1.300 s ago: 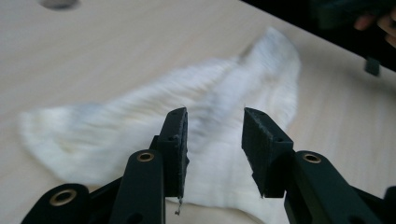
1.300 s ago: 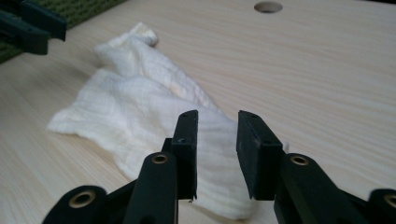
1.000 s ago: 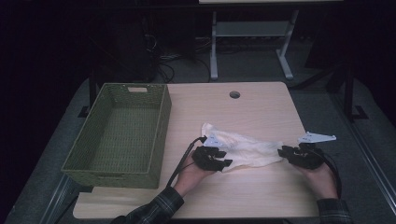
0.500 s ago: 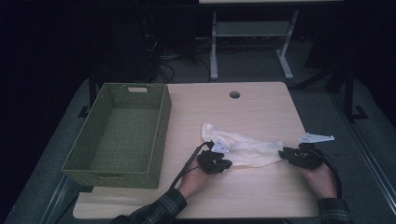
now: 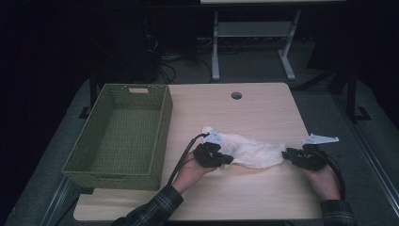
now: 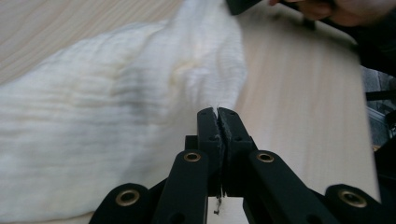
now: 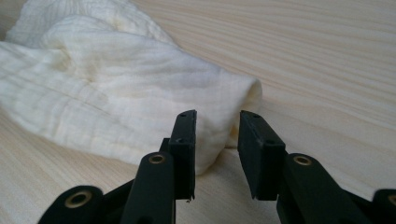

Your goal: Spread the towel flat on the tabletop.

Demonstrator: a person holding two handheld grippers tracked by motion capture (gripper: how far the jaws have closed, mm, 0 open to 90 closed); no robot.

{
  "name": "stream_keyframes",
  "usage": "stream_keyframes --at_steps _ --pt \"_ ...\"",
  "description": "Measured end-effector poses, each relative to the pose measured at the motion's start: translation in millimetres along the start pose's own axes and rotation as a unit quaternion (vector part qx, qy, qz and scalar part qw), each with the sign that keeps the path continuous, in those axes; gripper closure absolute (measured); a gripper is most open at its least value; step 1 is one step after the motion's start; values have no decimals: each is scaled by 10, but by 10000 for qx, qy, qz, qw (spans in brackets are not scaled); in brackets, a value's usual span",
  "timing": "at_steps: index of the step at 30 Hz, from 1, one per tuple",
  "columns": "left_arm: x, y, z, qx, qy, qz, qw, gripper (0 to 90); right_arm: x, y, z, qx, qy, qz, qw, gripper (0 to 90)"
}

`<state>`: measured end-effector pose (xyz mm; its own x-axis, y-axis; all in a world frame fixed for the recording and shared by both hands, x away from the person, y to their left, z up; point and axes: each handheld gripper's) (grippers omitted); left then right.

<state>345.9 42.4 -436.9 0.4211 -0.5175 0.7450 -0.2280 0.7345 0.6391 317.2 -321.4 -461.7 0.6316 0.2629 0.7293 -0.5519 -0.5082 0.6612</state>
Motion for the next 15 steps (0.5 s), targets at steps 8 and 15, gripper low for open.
stream_keyframes --at_steps 8,15 --pt "-6 -227 -360 581 200 -115 9980 873 1 -4 -2 -13 49 16 10000 668" --pt "-36 -154 -438 1068 181 -147 9940 722 -7 29 3 -33 34 60 10000 668"
Point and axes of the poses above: each handheld gripper's, and its own axes: y roughly backward along the jaws, x roughly out of its top, z roughly to its right, and after that the axes turned 4 degrees about x, right-handed
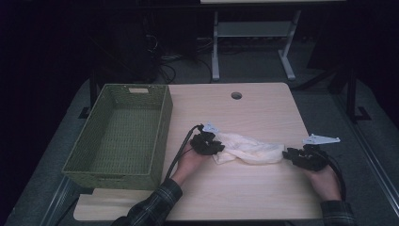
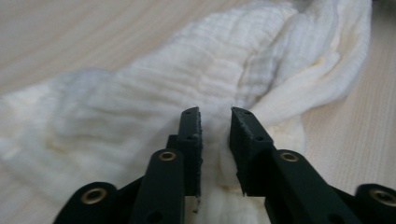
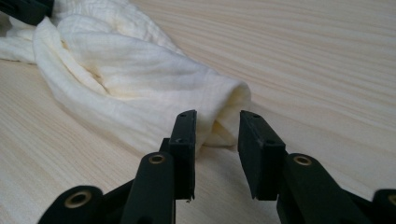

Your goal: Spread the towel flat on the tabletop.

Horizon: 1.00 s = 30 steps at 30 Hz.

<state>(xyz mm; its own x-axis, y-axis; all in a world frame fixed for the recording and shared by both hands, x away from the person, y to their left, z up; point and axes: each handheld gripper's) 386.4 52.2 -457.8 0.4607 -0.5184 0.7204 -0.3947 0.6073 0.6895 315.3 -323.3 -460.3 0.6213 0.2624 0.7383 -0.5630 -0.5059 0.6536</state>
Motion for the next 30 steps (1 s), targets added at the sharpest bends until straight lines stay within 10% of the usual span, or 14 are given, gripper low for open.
stream_keyframes --at_steps 8,19,30 --pt "-47 276 204 -323 -181 100 9993 753 -4 20 11 -4 -15 16 10000 669" --pt "-91 5 188 6 -274 -183 9995 754 -5 -3 0 16 16 -6 10000 668" --pt "-43 0 151 -136 -132 -79 9998 871 -5 -4 -9 21 -13 -37 10000 669"
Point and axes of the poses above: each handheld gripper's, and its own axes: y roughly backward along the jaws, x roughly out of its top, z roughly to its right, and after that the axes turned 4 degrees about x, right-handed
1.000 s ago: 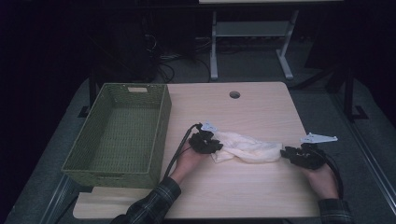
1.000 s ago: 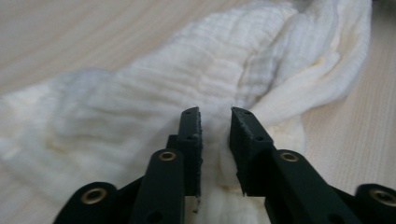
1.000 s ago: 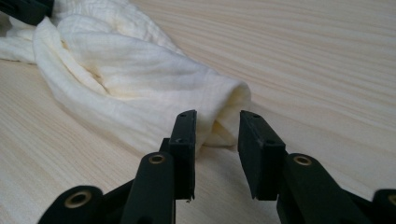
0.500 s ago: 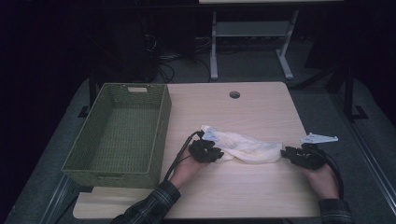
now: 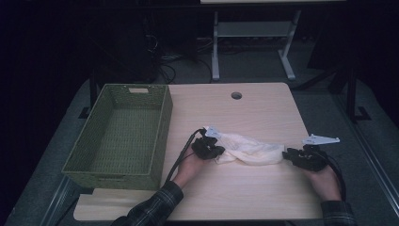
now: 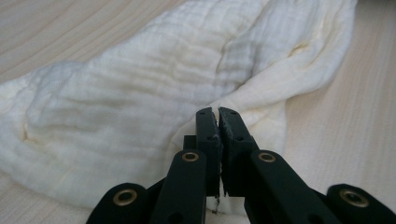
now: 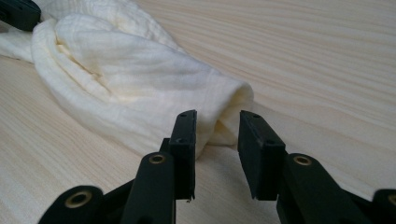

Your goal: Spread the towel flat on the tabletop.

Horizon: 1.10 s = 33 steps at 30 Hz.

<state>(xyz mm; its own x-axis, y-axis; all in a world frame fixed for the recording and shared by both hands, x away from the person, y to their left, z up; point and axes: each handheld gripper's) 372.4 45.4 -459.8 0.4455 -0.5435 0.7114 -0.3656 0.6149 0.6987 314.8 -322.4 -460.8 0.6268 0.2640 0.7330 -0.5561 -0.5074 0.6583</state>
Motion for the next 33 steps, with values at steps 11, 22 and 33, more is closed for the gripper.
stream_keyframes --at_steps 11,22,33 --pt "-1 374 198 -680 220 310 9970 872 -3 22 17 -13 -7 41 10000 670" --pt "-303 570 504 -1030 72 7 9946 872 -4 37 8 -25 42 76 10000 670" --pt "-401 658 565 -835 -132 16 9964 726 10 44 -16 0 53 120 9999 668"
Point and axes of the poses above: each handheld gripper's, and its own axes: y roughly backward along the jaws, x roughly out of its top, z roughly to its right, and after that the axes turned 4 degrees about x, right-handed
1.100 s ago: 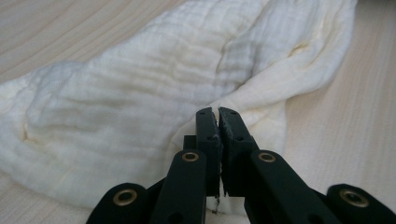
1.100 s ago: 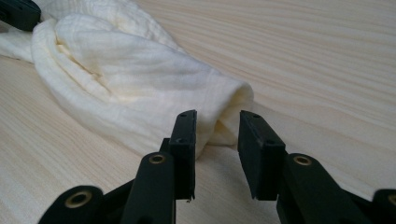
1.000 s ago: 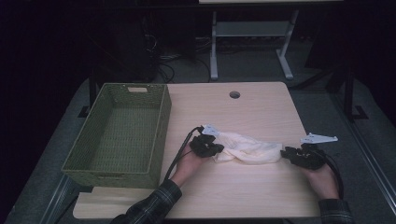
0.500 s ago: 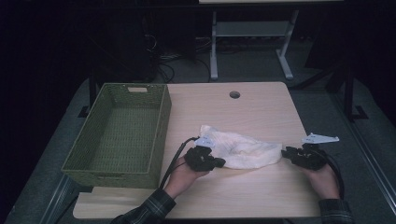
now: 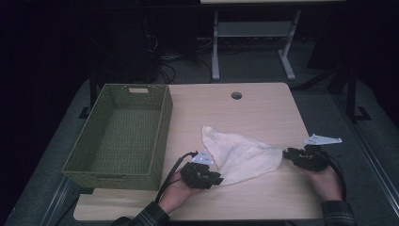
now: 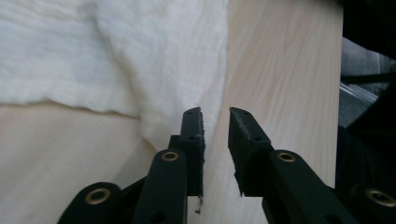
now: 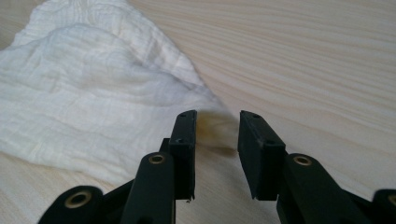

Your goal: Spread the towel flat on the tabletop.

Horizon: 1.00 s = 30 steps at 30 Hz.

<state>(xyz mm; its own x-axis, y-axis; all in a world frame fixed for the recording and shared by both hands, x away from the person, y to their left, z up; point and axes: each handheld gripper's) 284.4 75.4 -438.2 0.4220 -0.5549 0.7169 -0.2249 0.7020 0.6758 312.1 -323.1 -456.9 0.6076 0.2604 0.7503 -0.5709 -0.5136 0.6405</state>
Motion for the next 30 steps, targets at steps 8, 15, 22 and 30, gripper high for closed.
stream_keyframes --at_steps 8,15,22,30 --pt "124 -77 -205 395 3 112 9992 647 137 34 -49 85 115 141 9998 661" --pt "161 -166 -265 526 -86 95 9985 568 327 -29 -81 282 160 107 9994 674" --pt "78 -106 -268 624 -95 99 9980 473 596 -238 -171 634 360 -25 9973 700" --pt "-20 -39 -279 686 -129 9 9976 407 851 -528 -224 872 481 -90 9950 717"
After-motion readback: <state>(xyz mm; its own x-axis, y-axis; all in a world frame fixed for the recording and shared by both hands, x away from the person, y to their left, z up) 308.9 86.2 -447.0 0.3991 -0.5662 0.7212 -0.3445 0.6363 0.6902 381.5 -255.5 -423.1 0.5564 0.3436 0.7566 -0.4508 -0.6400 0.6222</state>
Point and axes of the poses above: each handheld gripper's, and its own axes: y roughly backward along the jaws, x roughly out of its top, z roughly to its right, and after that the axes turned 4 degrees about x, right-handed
